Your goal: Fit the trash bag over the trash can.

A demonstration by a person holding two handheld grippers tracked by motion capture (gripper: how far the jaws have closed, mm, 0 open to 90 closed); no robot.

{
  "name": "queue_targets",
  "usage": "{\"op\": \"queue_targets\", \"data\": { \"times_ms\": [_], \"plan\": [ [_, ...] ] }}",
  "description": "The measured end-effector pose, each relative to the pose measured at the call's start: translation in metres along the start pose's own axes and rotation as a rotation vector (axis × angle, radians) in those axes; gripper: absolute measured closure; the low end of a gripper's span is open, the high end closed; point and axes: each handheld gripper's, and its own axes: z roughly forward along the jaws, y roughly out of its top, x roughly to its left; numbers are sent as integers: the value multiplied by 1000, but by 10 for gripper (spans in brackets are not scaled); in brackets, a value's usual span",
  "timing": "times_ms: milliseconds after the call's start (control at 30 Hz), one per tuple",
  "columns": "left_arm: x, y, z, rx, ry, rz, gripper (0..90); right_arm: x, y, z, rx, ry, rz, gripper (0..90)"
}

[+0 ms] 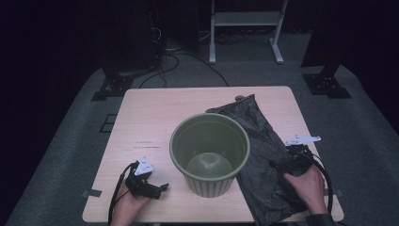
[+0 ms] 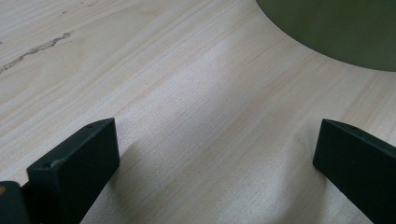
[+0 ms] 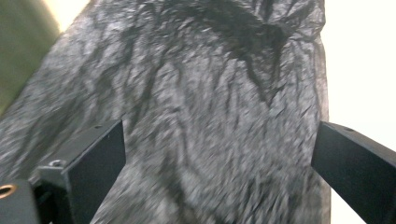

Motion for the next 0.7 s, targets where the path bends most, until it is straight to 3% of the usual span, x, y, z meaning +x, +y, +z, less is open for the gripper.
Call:
{"op": "queue_targets", "data": {
  "times_ms": [100, 133, 300, 700],
  "plan": [
    [0, 0, 0, 0, 0, 0, 0, -10, 3, 10, -1, 3, 24, 16],
    [0, 0, 0, 0, 0, 0, 0, -17, 2, 18, 11, 4, 52, 15],
    [0, 0, 0, 0, 0, 1, 0, -25, -1, 31, 30, 17, 88, 16],
    [0, 0, 0, 0, 0, 0, 0, -2, 9, 45, 46, 84, 46, 16]
  ]
}}
